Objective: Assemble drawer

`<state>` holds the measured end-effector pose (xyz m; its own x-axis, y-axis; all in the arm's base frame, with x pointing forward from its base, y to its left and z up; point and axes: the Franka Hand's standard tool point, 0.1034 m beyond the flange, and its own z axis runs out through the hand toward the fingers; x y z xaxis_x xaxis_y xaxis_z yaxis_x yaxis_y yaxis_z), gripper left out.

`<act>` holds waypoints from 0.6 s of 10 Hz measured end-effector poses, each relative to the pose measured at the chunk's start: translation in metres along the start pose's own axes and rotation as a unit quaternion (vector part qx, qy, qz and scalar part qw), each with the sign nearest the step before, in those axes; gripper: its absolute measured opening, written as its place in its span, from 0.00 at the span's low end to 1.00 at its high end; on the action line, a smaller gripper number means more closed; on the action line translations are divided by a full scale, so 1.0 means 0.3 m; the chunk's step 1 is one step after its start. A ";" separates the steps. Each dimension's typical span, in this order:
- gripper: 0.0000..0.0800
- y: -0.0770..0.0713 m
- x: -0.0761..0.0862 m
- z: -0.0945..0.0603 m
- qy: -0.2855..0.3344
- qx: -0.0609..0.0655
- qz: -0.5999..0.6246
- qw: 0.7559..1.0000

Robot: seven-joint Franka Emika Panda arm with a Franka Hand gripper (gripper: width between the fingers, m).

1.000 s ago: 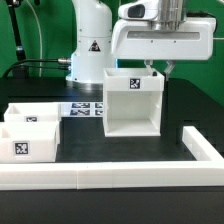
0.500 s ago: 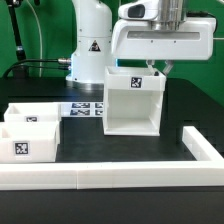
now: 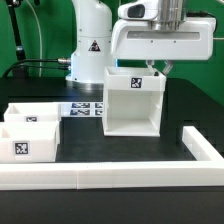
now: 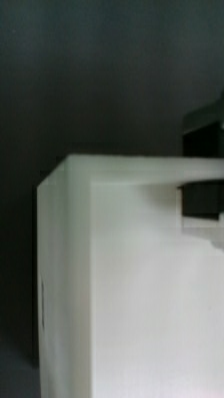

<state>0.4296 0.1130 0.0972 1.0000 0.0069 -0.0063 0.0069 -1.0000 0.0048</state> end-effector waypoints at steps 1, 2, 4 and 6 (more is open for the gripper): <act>0.05 0.005 0.037 -0.001 0.004 0.002 -0.008 1.000; 0.05 0.010 0.094 -0.002 0.011 0.006 -0.016 1.000; 0.05 0.017 0.196 -0.004 0.019 0.011 -0.018 1.000; 0.05 0.024 0.287 -0.006 0.032 0.015 -0.019 0.999</act>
Offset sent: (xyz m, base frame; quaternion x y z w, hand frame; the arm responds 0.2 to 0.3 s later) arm 0.0596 -0.0061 0.0005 0.0032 0.0027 0.0006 1.0000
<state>0.5158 0.1065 0.0984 0.9974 0.0434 0.0584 0.0448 -0.9987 -0.0235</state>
